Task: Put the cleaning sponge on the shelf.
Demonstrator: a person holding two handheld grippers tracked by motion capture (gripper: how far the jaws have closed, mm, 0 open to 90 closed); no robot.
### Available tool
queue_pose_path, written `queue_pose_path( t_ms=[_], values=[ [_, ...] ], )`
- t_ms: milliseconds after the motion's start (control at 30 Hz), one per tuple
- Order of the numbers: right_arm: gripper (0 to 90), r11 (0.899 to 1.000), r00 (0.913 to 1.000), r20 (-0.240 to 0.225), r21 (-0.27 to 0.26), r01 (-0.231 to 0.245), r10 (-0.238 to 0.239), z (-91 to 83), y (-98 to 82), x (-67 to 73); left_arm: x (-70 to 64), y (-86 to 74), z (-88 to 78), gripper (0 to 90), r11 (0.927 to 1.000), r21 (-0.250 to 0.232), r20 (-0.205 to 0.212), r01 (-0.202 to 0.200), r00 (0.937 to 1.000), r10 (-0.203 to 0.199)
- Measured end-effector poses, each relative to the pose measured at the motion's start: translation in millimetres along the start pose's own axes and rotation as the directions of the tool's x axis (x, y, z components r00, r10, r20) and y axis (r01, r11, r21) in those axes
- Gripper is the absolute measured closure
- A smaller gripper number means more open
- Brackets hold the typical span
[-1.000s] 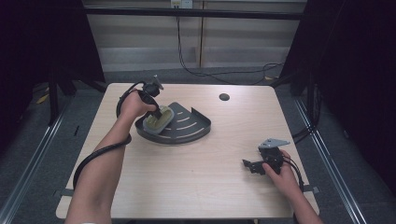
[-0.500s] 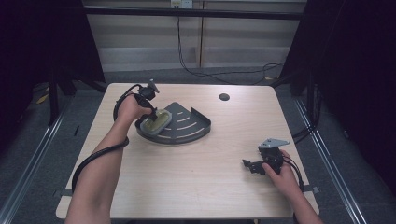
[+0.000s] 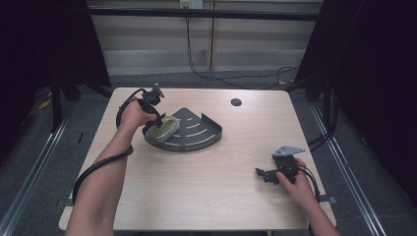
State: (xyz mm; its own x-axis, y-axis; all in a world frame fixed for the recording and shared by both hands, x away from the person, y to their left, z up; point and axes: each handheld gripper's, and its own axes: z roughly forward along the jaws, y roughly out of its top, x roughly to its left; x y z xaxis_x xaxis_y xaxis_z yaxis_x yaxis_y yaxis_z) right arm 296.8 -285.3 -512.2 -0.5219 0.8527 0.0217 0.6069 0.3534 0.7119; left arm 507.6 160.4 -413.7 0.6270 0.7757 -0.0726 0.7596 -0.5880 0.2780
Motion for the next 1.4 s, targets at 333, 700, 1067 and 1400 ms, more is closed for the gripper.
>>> queue_pose_path(
  t_ms=[333, 700, 1067, 1400],
  values=[
    [9.3, 1.0, 1.0, 0.0, -0.002, 0.004, -0.004, 0.1, -0.1, -0.3, 0.0, -1.7, -4.4, 63.1, 0.9991, 0.037, 0.004, 0.02, 0.9998, -0.021],
    [9.3, 1.0, 1.0, -0.001, -0.002, 0.001, -0.001, 0.1, 0.0, -0.1, -1.4, 1.0, -6.0, 59.6, 0.9975, 0.06, 0.007, 0.037, 0.9993, -0.037],
    [9.3, 1.0, 1.0, 0.0, -0.003, 0.005, -0.005, 0.2, 0.0, -0.3, -1.9, 0.8, -8.5, 41.1, 0.9951, 0.067, -0.016, 0.073, 0.9973, -0.072],
    [9.4, 1.0, 1.0, 0.0, -0.001, 0.003, -0.003, 0.1, 0.0, -0.2, -2.9, -3.9, -14.0, 30.2, 0.9925, 0.078, -0.013, 0.094, 0.9955, -0.094]
  ],
)
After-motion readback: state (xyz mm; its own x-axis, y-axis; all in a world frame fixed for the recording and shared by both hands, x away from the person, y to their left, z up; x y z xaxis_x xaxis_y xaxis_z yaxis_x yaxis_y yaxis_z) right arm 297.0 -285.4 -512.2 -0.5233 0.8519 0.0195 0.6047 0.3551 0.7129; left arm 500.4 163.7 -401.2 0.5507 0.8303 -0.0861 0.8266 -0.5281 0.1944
